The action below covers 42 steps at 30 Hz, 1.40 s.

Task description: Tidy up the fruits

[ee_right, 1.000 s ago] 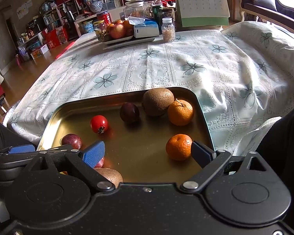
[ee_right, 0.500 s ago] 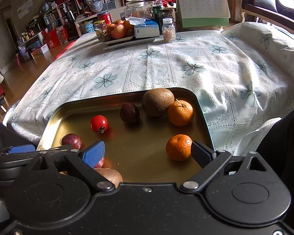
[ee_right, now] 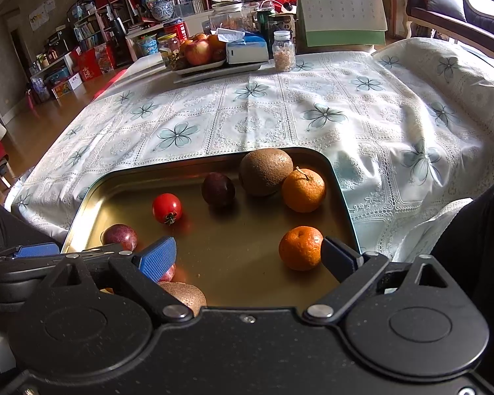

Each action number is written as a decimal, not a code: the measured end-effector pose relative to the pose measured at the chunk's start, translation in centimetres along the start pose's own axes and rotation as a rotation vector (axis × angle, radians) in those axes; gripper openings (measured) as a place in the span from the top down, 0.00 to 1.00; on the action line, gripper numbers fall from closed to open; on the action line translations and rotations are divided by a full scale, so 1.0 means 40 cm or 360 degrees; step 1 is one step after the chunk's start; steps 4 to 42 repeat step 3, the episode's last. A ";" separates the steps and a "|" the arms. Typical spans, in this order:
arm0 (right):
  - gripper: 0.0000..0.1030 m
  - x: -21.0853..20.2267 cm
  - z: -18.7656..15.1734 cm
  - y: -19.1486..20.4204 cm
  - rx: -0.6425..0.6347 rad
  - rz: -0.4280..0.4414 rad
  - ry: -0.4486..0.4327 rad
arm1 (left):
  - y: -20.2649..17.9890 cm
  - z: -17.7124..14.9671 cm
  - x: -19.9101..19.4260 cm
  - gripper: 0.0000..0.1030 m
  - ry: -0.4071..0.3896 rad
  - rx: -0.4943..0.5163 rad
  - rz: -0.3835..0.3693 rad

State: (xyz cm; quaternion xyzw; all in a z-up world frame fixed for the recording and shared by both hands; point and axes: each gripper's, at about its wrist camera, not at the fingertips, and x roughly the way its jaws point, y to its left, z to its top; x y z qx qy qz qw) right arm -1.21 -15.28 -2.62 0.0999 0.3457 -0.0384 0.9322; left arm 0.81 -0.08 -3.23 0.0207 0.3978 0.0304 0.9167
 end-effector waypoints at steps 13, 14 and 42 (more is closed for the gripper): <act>0.07 -0.002 0.001 -0.001 -0.0005 0.0001 -0.0002 | 0.000 0.001 0.000 0.18 -0.0002 0.0004 0.0000; 0.07 -0.002 0.001 -0.001 -0.0005 0.0001 -0.0002 | 0.000 0.001 0.000 0.18 -0.0002 0.0004 0.0000; 0.07 -0.002 0.001 -0.001 -0.0005 0.0001 -0.0002 | 0.000 0.001 0.000 0.18 -0.0002 0.0004 0.0000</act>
